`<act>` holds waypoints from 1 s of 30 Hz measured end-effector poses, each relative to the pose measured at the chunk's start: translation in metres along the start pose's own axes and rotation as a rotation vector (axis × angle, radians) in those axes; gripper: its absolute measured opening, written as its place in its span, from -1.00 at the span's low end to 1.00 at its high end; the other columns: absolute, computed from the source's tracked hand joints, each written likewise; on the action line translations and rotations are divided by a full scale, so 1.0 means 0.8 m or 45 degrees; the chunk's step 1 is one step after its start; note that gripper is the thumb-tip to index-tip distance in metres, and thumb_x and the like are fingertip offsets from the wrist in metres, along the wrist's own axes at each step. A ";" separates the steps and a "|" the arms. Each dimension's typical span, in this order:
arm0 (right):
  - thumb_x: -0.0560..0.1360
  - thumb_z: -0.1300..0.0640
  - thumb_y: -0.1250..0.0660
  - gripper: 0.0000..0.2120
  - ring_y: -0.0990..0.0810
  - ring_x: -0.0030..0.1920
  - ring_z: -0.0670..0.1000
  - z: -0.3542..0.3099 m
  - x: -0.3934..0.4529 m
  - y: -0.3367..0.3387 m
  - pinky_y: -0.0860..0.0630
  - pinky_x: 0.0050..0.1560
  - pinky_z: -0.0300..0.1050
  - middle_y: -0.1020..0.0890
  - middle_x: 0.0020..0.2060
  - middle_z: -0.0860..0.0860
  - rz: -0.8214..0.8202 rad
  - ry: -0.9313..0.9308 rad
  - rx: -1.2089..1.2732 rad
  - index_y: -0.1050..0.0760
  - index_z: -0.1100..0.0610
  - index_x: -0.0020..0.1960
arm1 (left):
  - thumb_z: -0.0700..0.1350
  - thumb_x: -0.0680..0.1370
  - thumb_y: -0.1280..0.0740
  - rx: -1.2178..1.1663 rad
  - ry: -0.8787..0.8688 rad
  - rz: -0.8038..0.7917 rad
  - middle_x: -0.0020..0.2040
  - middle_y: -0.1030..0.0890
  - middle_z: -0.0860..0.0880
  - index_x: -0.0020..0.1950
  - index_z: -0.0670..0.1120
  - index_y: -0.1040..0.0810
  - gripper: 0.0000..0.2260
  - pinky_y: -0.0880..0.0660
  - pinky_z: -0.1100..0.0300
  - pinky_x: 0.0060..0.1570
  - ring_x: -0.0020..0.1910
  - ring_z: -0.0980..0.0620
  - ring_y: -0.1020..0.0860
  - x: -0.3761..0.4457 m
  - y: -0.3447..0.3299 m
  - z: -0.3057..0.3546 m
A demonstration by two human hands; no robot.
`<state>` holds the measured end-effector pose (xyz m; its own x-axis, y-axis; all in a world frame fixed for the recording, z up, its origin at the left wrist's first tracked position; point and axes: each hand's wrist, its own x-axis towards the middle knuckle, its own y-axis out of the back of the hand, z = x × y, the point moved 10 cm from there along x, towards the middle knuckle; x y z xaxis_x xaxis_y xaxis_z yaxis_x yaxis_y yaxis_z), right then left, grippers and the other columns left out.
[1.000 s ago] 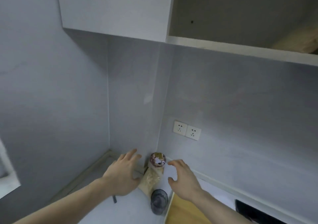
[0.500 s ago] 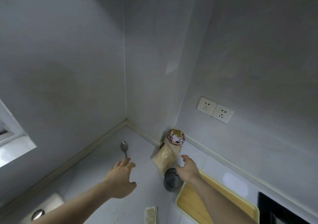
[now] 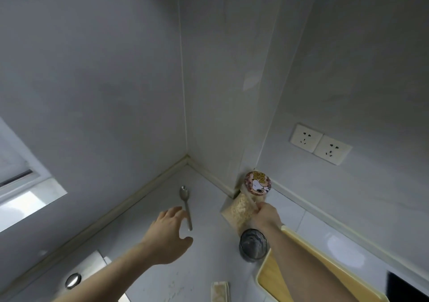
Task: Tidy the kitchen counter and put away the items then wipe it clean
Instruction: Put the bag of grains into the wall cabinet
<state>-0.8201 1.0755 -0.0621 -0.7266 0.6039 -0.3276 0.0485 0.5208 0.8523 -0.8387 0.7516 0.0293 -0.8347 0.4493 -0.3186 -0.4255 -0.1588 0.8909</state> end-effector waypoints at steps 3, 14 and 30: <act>0.52 0.16 -0.27 -0.82 -0.54 -0.16 0.07 -0.004 0.000 0.009 -0.51 -0.14 -0.12 -0.67 -0.03 0.02 0.076 0.010 0.002 -0.63 -0.02 0.00 | 0.19 0.54 -0.31 -0.006 -0.020 0.026 0.63 -0.15 0.05 0.59 0.08 -0.22 -0.35 -0.22 0.03 0.53 0.58 -0.05 -0.15 -0.004 0.008 0.001; 0.62 0.03 -0.29 -0.86 -0.61 -0.06 -0.03 -0.119 -0.074 0.036 -0.51 -0.06 -0.11 -0.67 -0.05 -0.11 0.070 0.522 0.021 -0.63 -0.03 0.07 | 0.12 0.50 -0.35 -0.105 -0.086 0.156 0.57 -0.23 0.06 0.59 0.03 -0.20 -0.31 -0.28 0.07 0.47 0.51 -0.04 -0.22 -0.022 0.050 0.023; 0.61 -0.05 -0.32 -0.87 -0.57 -0.12 -0.15 -0.230 -0.305 0.278 -0.55 -0.07 -0.11 -0.63 -0.09 -0.18 0.404 1.025 -0.071 -0.61 -0.05 -0.02 | 0.05 0.56 -0.34 -0.069 -0.565 0.686 0.17 -0.57 0.16 0.06 0.13 -0.63 -0.87 -0.50 0.05 0.17 0.17 0.01 -0.53 -0.106 0.251 0.119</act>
<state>-0.7583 0.9333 0.2827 -0.9495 0.0938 0.2995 0.3130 0.3565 0.8803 -0.8198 0.7651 0.2657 -0.7177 0.6103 0.3353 -0.0192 -0.4987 0.8666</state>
